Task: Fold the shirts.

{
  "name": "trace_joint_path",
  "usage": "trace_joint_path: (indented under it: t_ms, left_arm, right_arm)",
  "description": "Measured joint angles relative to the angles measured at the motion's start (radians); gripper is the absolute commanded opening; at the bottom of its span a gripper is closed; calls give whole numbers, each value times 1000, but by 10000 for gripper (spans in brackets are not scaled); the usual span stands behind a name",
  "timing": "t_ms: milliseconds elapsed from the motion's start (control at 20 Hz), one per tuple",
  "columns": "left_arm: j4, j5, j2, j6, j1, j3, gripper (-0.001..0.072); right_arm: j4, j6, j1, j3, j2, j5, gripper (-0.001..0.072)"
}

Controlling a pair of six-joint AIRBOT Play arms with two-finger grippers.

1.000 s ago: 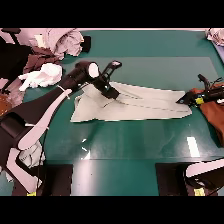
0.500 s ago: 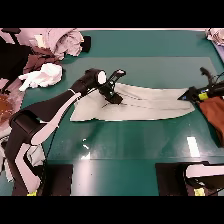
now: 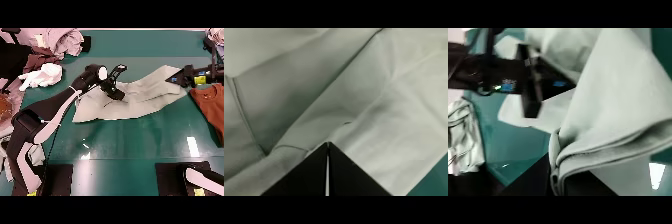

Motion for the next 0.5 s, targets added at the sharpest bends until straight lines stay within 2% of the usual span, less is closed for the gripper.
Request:
trace_joint_path:
  t_ms: [250,500]
  left_arm:
    - [56,-85,35,-24,3,96,23]
    - [300,-219,185,-127,77,184,23]
  right_arm:
    - [11,99,175,32,6,-35,13]
    - [-39,181,354,184,-136,-106,13]
